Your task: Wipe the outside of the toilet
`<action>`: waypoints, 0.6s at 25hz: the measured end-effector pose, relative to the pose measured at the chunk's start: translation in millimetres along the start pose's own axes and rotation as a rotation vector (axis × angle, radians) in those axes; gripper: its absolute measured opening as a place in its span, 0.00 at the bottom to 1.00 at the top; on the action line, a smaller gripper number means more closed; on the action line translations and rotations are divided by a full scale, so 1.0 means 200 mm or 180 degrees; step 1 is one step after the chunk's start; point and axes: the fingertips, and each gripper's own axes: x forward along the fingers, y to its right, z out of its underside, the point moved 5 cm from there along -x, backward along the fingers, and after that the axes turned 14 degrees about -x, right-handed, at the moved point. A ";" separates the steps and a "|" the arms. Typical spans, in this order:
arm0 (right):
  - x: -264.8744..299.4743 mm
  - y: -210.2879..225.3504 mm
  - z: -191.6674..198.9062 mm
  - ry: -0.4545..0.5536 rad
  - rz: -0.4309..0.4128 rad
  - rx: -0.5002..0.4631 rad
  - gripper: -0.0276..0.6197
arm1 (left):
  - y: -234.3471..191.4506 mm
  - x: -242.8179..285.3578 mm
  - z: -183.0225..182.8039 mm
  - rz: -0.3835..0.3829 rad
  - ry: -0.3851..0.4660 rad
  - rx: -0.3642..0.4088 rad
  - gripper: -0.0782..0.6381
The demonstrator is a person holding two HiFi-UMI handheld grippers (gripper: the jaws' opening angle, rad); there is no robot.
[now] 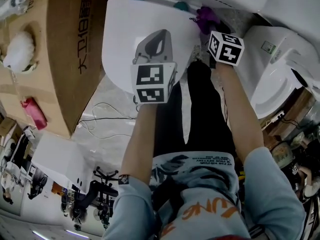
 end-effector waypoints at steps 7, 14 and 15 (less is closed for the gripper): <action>-0.27 0.00 -0.06 0.0352 -0.0135 0.0402 0.14 | -0.05 -0.14 -0.12 -0.0056 0.0229 -0.0024 0.14; -0.59 -0.11 -0.32 0.0656 -0.0253 0.0285 0.15 | -0.02 -0.49 -0.40 -0.0089 0.0656 -0.0040 0.14; -0.63 -0.14 -0.38 0.0714 -0.0282 0.0256 0.15 | -0.02 -0.55 -0.44 -0.0111 0.0718 -0.0033 0.14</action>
